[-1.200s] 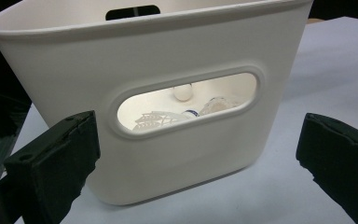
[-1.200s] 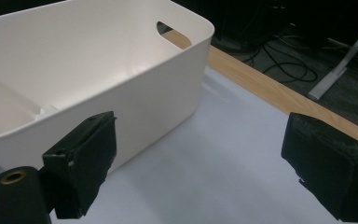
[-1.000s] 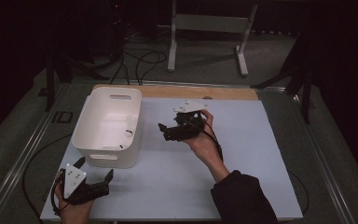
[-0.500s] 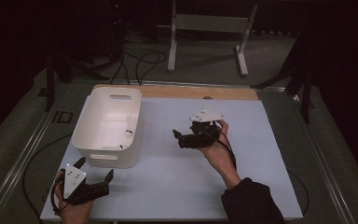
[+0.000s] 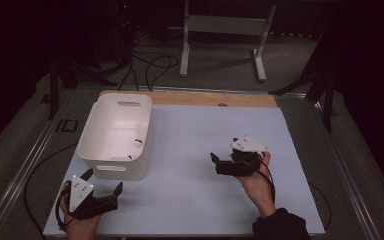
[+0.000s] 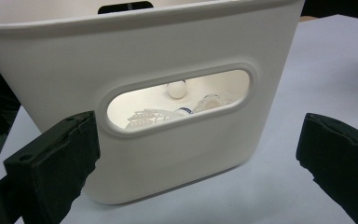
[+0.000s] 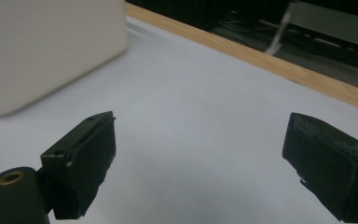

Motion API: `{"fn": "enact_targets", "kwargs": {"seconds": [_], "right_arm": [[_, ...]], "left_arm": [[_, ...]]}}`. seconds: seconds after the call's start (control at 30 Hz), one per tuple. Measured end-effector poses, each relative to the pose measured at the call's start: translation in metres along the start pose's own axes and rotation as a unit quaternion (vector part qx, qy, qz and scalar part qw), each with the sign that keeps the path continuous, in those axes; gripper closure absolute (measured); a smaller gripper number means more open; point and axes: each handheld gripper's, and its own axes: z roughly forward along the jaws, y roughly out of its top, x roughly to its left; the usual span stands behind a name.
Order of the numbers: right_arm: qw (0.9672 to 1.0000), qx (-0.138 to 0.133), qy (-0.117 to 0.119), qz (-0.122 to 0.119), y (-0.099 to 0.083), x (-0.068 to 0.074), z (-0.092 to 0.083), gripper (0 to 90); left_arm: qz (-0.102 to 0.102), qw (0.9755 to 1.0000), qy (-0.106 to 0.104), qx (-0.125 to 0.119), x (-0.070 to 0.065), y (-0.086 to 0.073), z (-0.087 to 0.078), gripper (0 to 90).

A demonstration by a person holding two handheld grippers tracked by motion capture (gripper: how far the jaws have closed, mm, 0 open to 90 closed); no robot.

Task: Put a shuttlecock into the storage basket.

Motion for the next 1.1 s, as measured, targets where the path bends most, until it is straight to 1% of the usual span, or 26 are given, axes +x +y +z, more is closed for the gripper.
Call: {"fn": "enact_targets", "kwargs": {"seconds": [0.1,0.13,0.23,0.27,0.3,0.33,0.37,0.4,0.43,0.5,0.53,0.6,0.67,0.77,0.83,0.87,0.9,0.93,1.0,1.1], "right_arm": [[0.9999,0.004,-0.010,0.001,-0.008,-0.004,-0.006,9.7],[0.9998,-0.001,-0.020,0.006,-0.016,-0.008,-0.013,9.7],[0.9996,0.000,-0.028,0.009,-0.028,-0.015,-0.020,9.7],[0.9993,-0.003,-0.035,0.012,-0.034,-0.018,-0.024,9.9],[0.9991,-0.011,-0.037,0.018,-0.041,-0.021,-0.028,9.8],[0.9990,-0.011,-0.038,0.019,-0.045,-0.023,-0.030,9.8],[0.9987,-0.013,-0.044,0.024,-0.052,-0.025,-0.033,9.8],[0.9984,-0.020,-0.045,0.027,-0.056,-0.027,-0.036,9.9],[0.9982,-0.023,-0.046,0.030,-0.059,-0.028,-0.039,9.9],[0.9975,-0.038,-0.048,0.035,-0.067,-0.028,-0.046,9.9],[0.9974,-0.043,-0.045,0.036,-0.069,-0.028,-0.048,9.9],[0.9966,-0.056,-0.050,0.032,-0.075,-0.026,-0.053,9.9],[0.9959,-0.069,-0.043,0.040,-0.081,-0.026,-0.057,9.8],[0.9946,-0.083,-0.045,0.042,-0.088,-0.025,-0.060,9.8],[0.9932,-0.095,-0.048,0.049,-0.093,-0.025,-0.061,9.8],[0.9932,-0.095,-0.048,0.049,-0.093,-0.025,-0.061,9.8],[0.9924,-0.099,-0.052,0.050,-0.095,-0.025,-0.062,9.9],[0.9914,-0.104,-0.059,0.055,-0.098,-0.027,-0.063,9.9],[0.9909,-0.104,-0.065,0.054,-0.100,-0.029,-0.064,9.9],[0.9908,-0.103,-0.068,0.055,-0.104,-0.032,-0.065,9.9]], "left_arm": [[-0.001,1.0000,-0.001,0.001,0.001,0.000,0.000,0.0],[-0.001,1.0000,-0.001,0.001,0.001,0.000,0.000,0.0],[-0.002,1.0000,-0.002,0.001,0.001,0.001,0.000,0.0],[-0.005,1.0000,-0.002,-0.002,0.002,0.001,0.000,0.0],[-0.007,1.0000,-0.002,-0.003,0.002,0.002,0.000,0.0],[-0.010,0.9999,-0.002,-0.006,0.003,0.002,0.000,0.0],[-0.011,0.9999,-0.003,-0.007,0.003,0.002,0.000,0.0],[-0.011,0.9999,-0.003,-0.007,0.003,0.002,0.000,0.0],[-0.010,0.9999,-0.003,-0.008,0.003,0.002,0.001,0.0],[-0.011,0.9999,-0.006,-0.008,0.003,0.003,0.002,0.0],[-0.012,0.9999,-0.008,-0.008,0.003,0.003,0.003,0.0],[-0.013,0.9998,-0.009,-0.009,0.002,0.003,0.003,0.0],[-0.012,0.9998,-0.013,-0.009,0.002,0.003,0.004,0.0],[-0.011,0.9997,-0.017,-0.010,0.000,0.004,0.005,0.0],[-0.010,0.9997,-0.020,-0.011,-0.001,0.004,0.006,0.0],[-0.010,0.9997,-0.020,-0.011,-0.001,0.004,0.006,0.0],[-0.006,0.9996,-0.025,-0.008,-0.002,0.004,0.008,0.0],[-0.004,0.9997,-0.024,-0.006,-0.003,0.004,0.009,0.0],[-0.005,0.9997,-0.024,-0.004,-0.003,0.004,0.009,0.0],[-0.009,0.9997,-0.023,-0.004,-0.003,0.003,0.009,0.0]]}}
